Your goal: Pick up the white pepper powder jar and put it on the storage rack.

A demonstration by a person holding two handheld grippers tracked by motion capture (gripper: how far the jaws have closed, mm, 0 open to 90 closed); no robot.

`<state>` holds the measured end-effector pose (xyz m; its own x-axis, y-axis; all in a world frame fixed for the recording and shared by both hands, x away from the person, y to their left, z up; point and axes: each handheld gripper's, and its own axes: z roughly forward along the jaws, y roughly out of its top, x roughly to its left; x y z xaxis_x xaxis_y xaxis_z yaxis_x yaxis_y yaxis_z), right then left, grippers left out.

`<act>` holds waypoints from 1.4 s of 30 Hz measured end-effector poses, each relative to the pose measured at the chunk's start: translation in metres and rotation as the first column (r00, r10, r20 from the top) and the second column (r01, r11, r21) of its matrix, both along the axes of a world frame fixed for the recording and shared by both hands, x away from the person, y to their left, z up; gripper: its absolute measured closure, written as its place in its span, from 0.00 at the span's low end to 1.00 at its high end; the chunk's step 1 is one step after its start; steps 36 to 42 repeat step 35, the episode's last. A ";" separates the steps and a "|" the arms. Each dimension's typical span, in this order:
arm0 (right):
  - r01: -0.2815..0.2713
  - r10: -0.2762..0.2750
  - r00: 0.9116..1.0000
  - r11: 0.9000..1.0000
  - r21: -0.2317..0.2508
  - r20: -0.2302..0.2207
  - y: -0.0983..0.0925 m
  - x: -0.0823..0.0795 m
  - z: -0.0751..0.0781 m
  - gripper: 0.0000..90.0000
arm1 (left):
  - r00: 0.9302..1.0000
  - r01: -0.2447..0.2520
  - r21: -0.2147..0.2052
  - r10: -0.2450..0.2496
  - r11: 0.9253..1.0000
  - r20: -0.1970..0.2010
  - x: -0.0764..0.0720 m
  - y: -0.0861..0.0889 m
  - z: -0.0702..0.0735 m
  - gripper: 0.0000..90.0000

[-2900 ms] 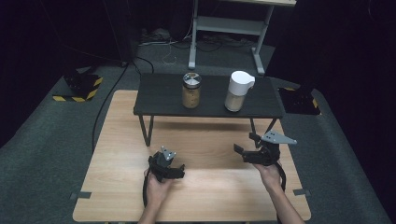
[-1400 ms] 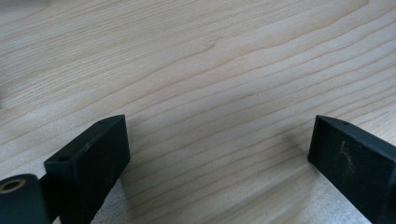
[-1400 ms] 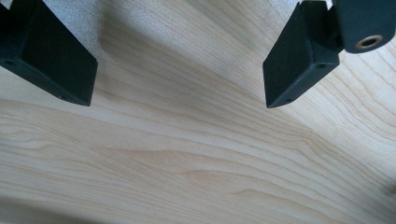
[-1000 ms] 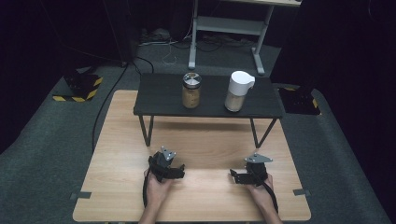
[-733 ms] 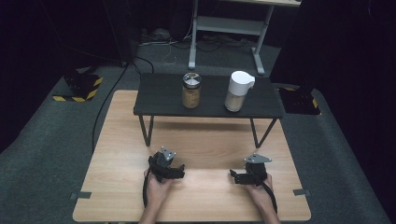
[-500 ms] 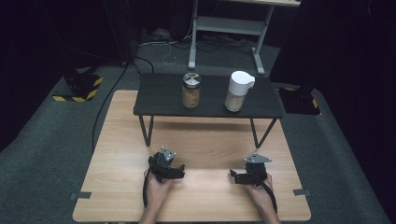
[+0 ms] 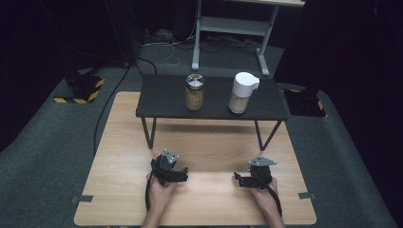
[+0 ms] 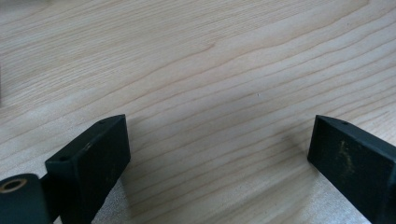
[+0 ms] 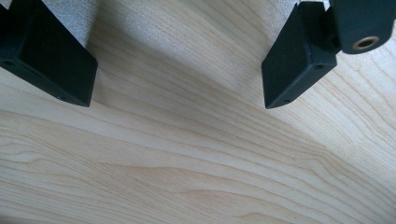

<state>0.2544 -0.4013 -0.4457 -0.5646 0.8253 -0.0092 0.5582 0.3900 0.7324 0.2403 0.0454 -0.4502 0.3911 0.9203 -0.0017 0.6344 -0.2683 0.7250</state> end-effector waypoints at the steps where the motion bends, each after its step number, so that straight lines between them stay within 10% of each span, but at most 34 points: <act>1: 0.000 0.000 1.000 1.000 0.000 0.000 0.000 0.000 0.000 0.11 | 1.000 0.000 -0.001 0.000 1.000 0.000 0.000 0.000 0.000 0.06; 42: 0.006 -0.006 1.000 1.000 0.000 -0.002 0.001 0.000 0.000 0.11 | 1.000 0.009 0.004 -0.008 1.000 -0.009 0.000 0.000 0.001 0.04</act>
